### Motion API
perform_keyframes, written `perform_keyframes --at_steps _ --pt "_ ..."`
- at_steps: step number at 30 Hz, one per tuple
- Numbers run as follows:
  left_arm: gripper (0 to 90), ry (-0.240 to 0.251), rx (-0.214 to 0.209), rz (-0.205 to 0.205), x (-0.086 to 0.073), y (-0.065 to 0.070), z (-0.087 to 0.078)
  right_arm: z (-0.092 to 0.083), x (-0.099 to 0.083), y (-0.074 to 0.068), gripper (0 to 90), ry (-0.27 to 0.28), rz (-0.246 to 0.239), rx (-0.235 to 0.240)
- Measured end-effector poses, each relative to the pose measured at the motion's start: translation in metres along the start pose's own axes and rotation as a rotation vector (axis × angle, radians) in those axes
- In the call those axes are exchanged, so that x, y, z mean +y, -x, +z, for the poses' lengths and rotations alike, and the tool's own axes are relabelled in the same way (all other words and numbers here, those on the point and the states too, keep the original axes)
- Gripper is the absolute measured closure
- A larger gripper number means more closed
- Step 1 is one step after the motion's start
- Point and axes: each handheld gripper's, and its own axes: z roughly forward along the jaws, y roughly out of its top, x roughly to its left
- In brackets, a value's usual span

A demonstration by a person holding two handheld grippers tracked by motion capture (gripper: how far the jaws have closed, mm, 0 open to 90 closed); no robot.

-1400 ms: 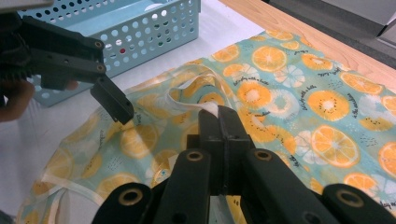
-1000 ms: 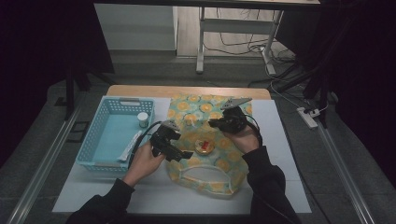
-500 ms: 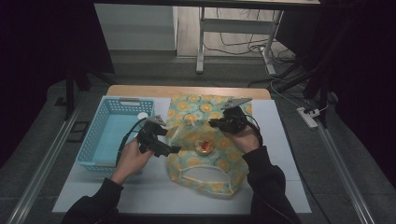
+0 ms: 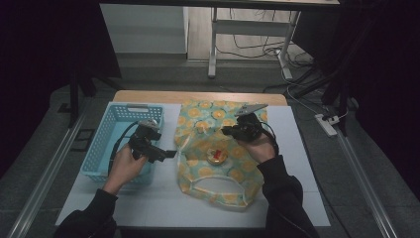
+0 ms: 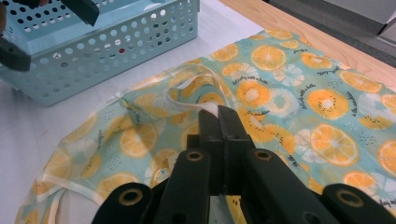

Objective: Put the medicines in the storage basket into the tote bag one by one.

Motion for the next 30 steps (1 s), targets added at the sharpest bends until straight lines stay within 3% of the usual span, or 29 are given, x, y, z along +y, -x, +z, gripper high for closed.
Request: perform_keyframes --at_steps 18,28,30 --pt "0.0 -0.001 0.136 -0.085 -0.023 -0.037 -0.026 0.001 0.0 0.0 90.0 -0.004 -0.002 0.0" --pt "1.4 -0.076 0.199 -0.115 -0.03 -0.055 -0.025 0.001 0.0 0.0 90.0 -0.005 -0.004 0.0" --pt "1.2 -0.087 0.192 -0.124 -0.032 -0.059 -0.023 0.001 0.0 -0.001 90.0 -0.003 -0.003 0.0"
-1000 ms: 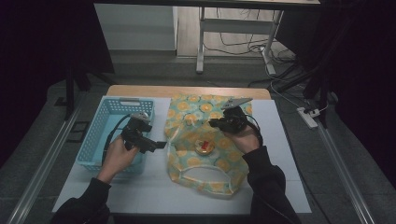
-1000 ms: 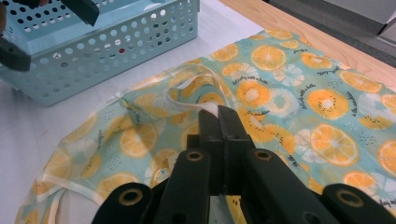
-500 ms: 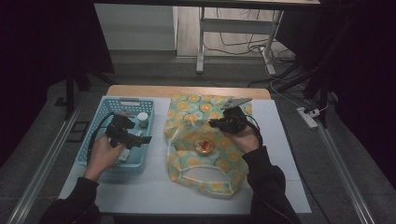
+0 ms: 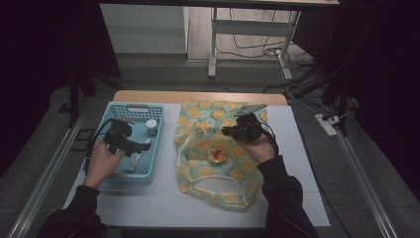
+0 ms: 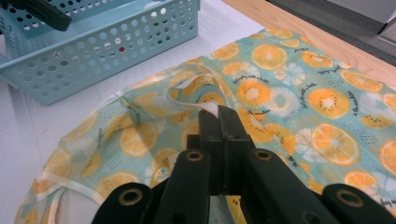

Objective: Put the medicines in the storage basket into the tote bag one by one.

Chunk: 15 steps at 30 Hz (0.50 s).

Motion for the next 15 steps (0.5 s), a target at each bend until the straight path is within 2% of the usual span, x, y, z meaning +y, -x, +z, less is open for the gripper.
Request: perform_keyframes --at_steps 6,15 --pt "0.0 -0.035 -0.015 -0.029 -0.004 -0.01 0.012 0.0 0.0 0.0 90.0 0.0 0.002 0.001" --pt "0.0 -0.142 0.011 -0.005 -0.007 -0.012 0.029 0.0 0.0 0.0 90.0 -0.001 -0.002 0.0"
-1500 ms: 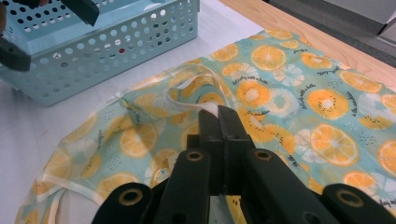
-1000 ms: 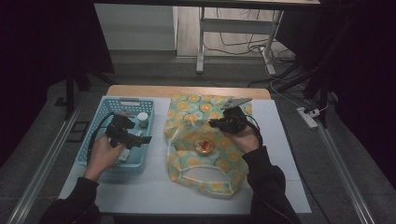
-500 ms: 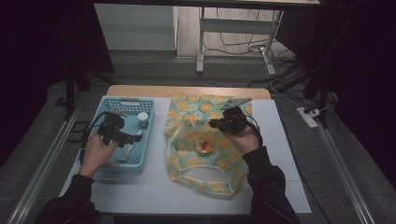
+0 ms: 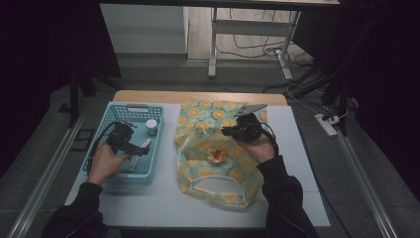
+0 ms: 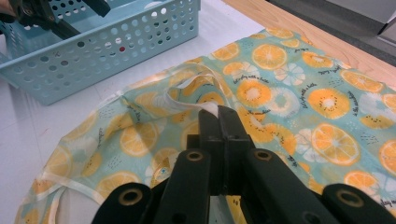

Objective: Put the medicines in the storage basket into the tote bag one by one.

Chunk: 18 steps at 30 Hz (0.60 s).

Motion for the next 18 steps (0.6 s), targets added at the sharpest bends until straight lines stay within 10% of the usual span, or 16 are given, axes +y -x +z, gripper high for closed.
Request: perform_keyframes --at_steps 10,18 --pt "3.8 -0.099 0.053 -0.014 -0.0008 0.0007 0.0115 -0.0007 0.0 -0.0009 90.0 0.0 -0.003 0.0" --pt "29.0 -0.12 0.048 0.01 -0.0003 0.0046 0.0091 0.0003 -0.0008 -0.0002 90.0 -0.006 -0.001 0.001"
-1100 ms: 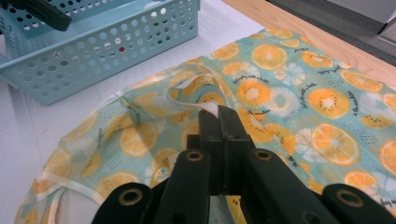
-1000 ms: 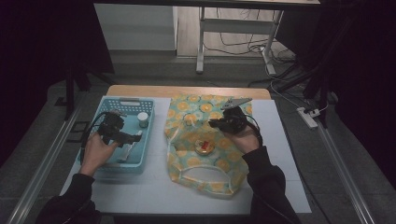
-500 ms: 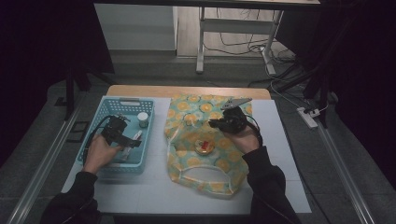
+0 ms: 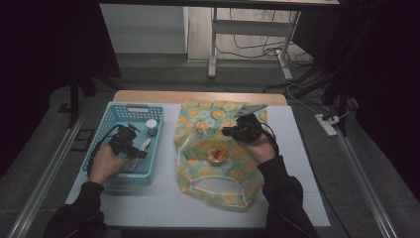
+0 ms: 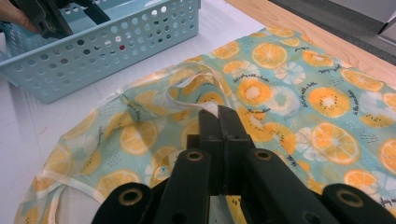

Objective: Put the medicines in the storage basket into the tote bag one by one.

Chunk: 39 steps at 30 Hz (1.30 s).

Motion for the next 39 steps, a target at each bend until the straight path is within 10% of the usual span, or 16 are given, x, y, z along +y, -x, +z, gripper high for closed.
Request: perform_keyframes --at_steps 16,39 --pt "71.1 -0.065 -0.026 -0.022 0.003 0.003 0.003 0.0 -0.001 0.0 90.0 -0.004 -0.002 -0.001" --pt "72.6 0.025 -0.004 -0.061 0.005 0.0 -0.018 -0.002 0.0 0.0 90.0 0.007 -0.002 -0.005"
